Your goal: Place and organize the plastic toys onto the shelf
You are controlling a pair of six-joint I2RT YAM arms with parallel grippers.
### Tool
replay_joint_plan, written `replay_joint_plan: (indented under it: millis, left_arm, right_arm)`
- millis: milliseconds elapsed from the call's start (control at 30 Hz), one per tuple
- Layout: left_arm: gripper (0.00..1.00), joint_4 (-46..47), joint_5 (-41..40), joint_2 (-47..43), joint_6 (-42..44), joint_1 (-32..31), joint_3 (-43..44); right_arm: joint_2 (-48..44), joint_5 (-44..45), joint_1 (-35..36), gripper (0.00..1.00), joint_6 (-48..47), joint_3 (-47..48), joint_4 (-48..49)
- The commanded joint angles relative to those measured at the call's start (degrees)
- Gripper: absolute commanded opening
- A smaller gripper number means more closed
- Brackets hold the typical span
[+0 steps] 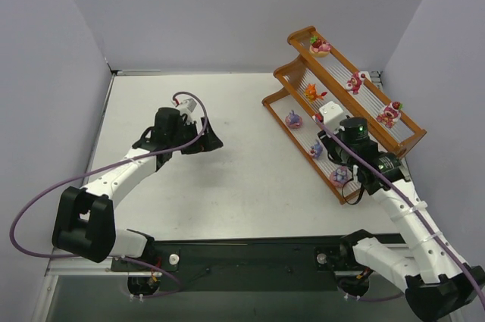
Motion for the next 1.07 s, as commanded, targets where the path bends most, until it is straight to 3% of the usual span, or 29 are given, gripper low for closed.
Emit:
replay_joint_plan:
  millis: [0,233,500,733,1033]
  left_arm:
    - [0.97,-1.2,-3.0,-2.2,1.9,-1.7,3.8]
    - [0.97,-6.6,-7.2,-5.2,3.4,-3.4,7.0]
    - [0.97,-10.1,-7.4,-12.9,2.2,-3.1,6.2]
    - [0.97,-10.1,-3.1,-16.5,2.9,-3.1,6.7]
    - [0.97,-7.6,-3.7,-20.4,2.4,-3.1,1.9]
  right_arm:
    - [-3.3,-4.6,6.0,0.38,7.6,4.6,-5.0]
    - [-10.8,-9.4,9.1,0.42,22.4,11.3,-6.7]
    - [-10.2,-3.2,9.1,0.45,32.9,22.7,-12.8]
    - [-10.8,0.5,9.0,0.51,30.7,25.1,-13.4]
    - [-14.2,2.1,9.0,0.52,32.4,25.4,-14.1]
